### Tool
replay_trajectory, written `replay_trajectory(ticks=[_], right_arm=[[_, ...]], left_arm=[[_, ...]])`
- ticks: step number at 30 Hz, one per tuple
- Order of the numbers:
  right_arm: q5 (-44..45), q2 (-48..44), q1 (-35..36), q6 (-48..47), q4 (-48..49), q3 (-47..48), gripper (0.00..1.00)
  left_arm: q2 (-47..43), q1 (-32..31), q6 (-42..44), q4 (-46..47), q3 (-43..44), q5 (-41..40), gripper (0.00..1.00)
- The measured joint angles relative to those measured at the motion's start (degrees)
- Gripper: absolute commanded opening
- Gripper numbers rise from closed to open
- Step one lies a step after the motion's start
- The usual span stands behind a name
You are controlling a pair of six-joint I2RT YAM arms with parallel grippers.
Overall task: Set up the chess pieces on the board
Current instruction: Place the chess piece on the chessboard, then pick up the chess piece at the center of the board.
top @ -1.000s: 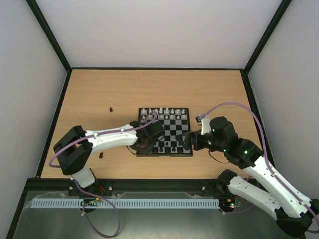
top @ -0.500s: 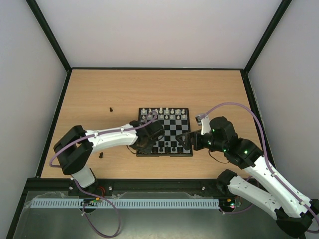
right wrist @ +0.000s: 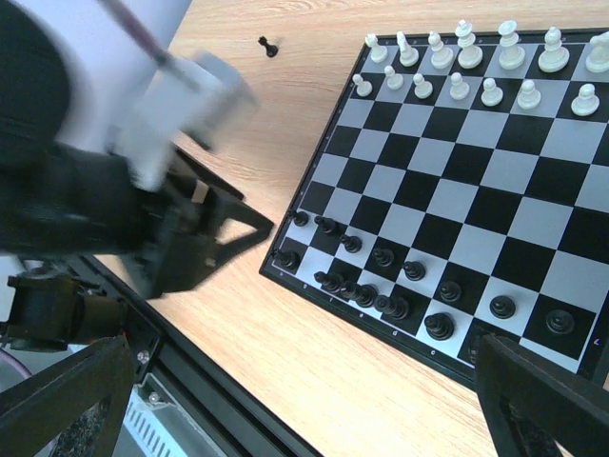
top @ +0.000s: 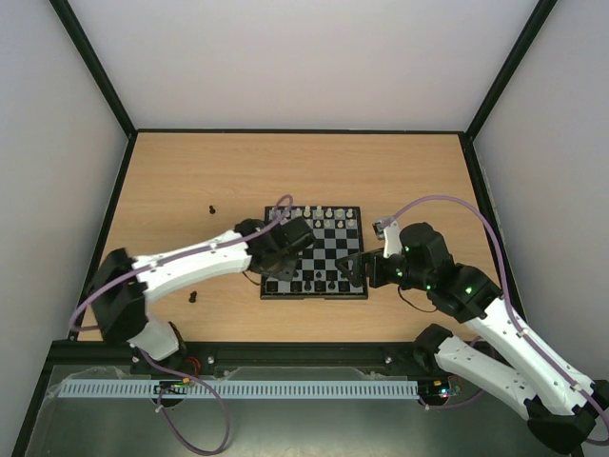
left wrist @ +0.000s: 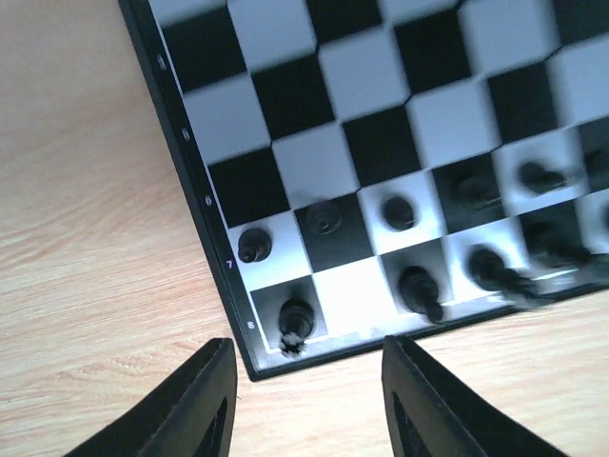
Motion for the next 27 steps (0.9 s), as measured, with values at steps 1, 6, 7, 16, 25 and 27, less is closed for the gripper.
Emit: replay_trajectory(ticks=[1,6,7,16,25,27], right_arm=[[0.0,0.1,0.0,0.0,0.0,0.0,0.99],[-0.2,0.7,0.0,-0.2,0.1,0.0,0.98],[-0.5,0.9,0.0,-0.2,0.3,0.0,0.99],[-6.6,10.8,0.2,1.5,6.9,0.0,0.99],[-3.2,28.7,13.6,5.7,13.6,6.8,0.97],[-1.3,34.5,16.8,6.7,14.7,10.8,0.96]], left_arm=[[-1.6,-0.4,-0.8,-1.1,1.7,-0.8,0.51],[-12.2,-1.4,-4.3,-3.7,6.2,-4.7,0.62],[-16.9,-1.4,-5.4,-4.0,6.3,-5.6,0.71],[-39.7,-1.4,-9.8,-2.5,3.8,-9.5,1.0],[-50.6,-1.4,-7.5,4.7,1.1,-5.9,1.0],[-51.5,-1.4,-7.1,6.4,0.7,-3.8,1.0]])
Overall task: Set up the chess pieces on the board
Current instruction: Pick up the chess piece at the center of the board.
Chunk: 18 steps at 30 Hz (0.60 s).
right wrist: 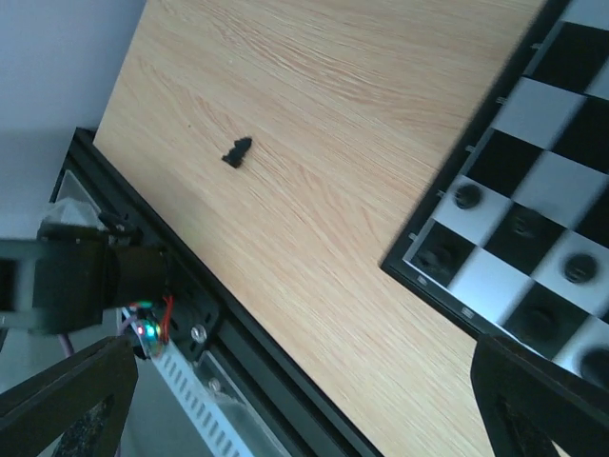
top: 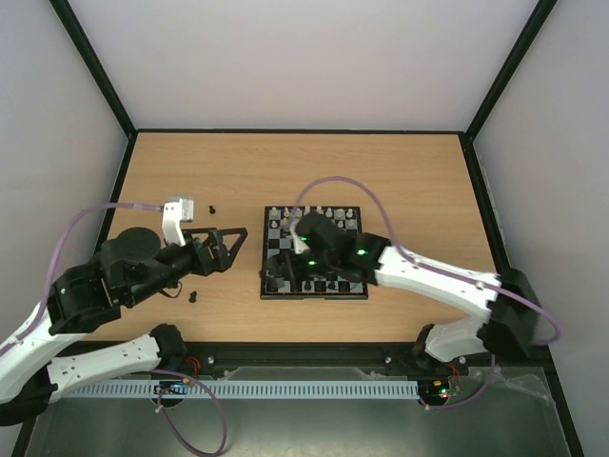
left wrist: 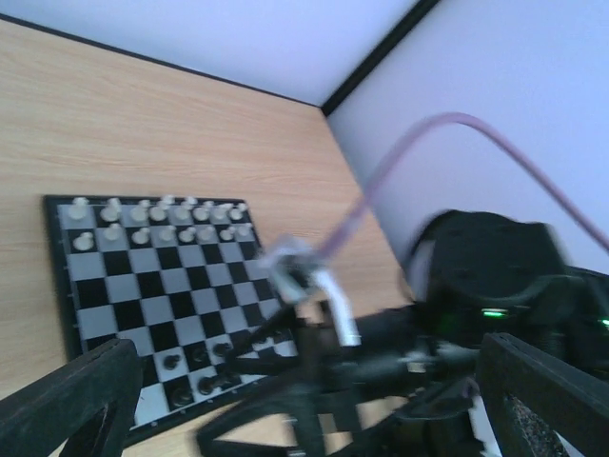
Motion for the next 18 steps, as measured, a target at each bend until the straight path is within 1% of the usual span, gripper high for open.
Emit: replay_trajectory(ticks=[3,8,14,18], right_arm=[[2.8,9.1,3.6,1.8,0.7,6.8,0.94],[6.4,25.4,8.0,4.7,1.7,18.6,0.84],[9.7,46.0,11.8,6.5,0.8,36.4,0.74],[11.2,55.0,13.9,6.5,-1.6,45.5,0.69]], left_arm=[[-2.6,0.0,0.3,2.2,-0.7,3.6,0.99],[-7.7,0.0,0.9,5.7,0.3,10.1,1.0],[-9.5,0.0,1.9,10.3,3.0,16.6,0.99],[-9.5,0.0,2.2,11.5,4.5,19.8,1.0]])
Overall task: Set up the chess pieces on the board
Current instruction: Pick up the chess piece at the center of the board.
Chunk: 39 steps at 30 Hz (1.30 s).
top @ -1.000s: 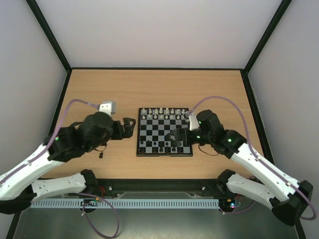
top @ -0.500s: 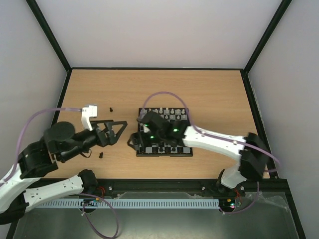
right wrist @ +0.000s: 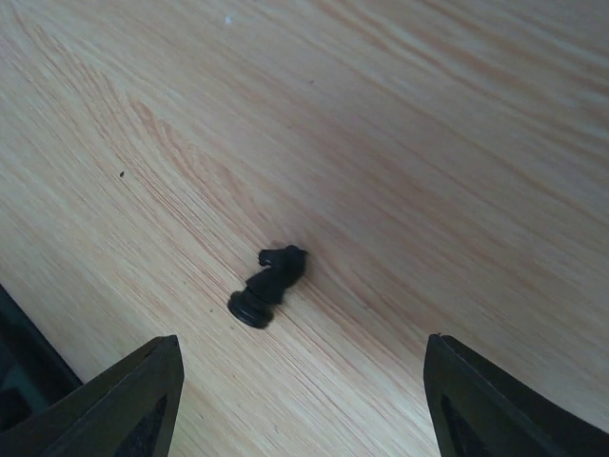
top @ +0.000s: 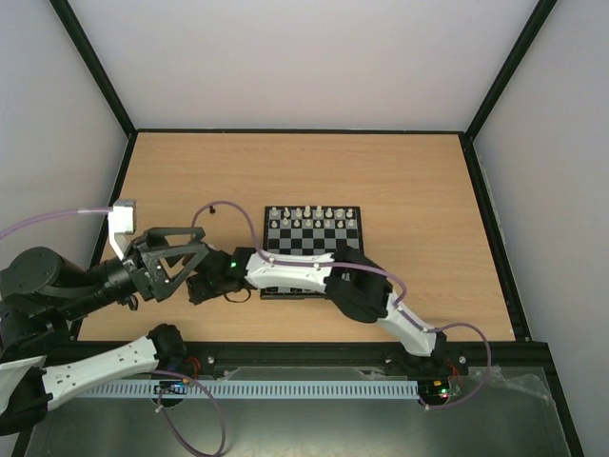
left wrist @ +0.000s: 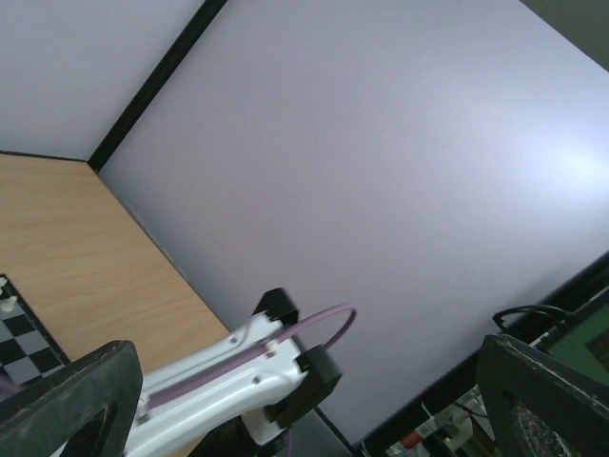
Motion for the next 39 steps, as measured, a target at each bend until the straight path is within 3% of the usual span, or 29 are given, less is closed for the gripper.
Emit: replay_trajectory(ticks=[4,11,28,39], right_arm=[[1.5,6.0,1.8,-0.2,-3.4,8.6,0.68],[4.3,12.0,3.5,-0.2,-8.2,18.9,0.56],[8.4,16.9,3.8,0.5,-12.7,24.5,0.4],[12.1,16.9,5.0,0.7,-14.9,24.5,0.35]], left_arm=[[0.1,0.0,0.3,0.1,1.2,2.0,0.99],[0.1,0.1,1.0,-0.1,2.1,3.3,1.0],[1.0,0.1,3.0,-0.6,2.1,3.9,1.0],[2.0,0.1,3.9,-0.7,2.1,4.2,1.0]])
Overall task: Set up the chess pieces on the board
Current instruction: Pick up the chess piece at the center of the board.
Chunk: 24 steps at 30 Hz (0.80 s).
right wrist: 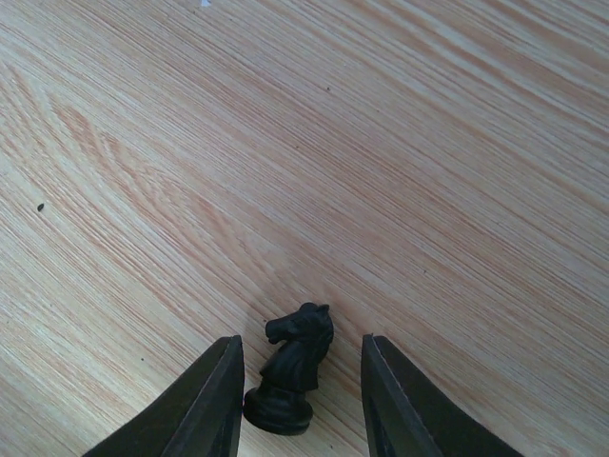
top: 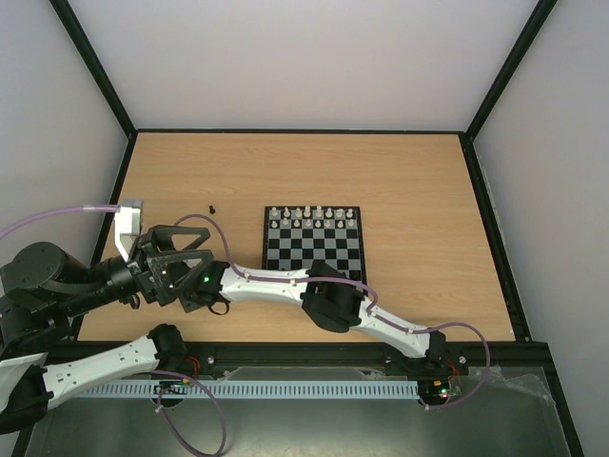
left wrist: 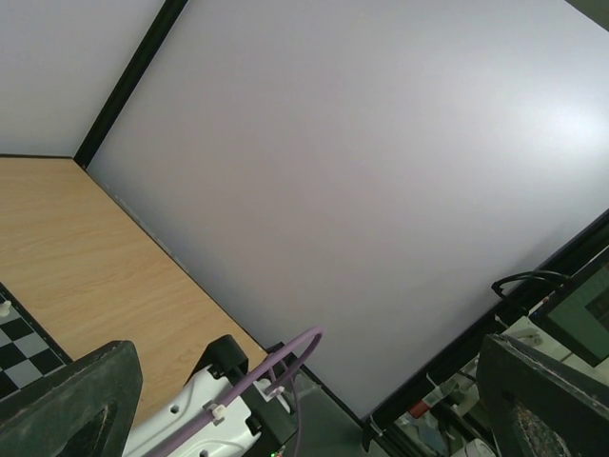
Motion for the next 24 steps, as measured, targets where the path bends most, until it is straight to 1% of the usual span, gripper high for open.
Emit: replay_trajectory(ticks=[7,15,19,21,22,24], right_arm=[[0.7,-0.2,0.2,0.0,0.2,-0.6,0.35],[1.0,-2.6,0.4,0.0,1.1,-5.0,0.34],[1.4,-3.2,0.4,0.2,1.3,-5.9,0.27],[1.6,-3.2,0.4,0.2,1.3,-6.1,0.2],[1.6,-3.2,0.4,0.1,1.2,-6.1,0.17],[1.7,-3.2,0.4,-0.1,1.3,-6.2,0.16]], left_arm=[[0.0,0.0,0.3,0.0,0.0,0.3,0.99],[0.0,0.0,0.5,0.0,0.0,0.3,0.99],[0.0,0.0,0.6,0.0,-0.1,0.3,0.99],[0.0,0.0,0.6,0.0,-0.1,0.3,1.0],[0.0,0.0,0.6,0.0,-0.1,0.3,1.0],[0.0,0.0,0.6,0.0,-0.1,0.3,0.99]])
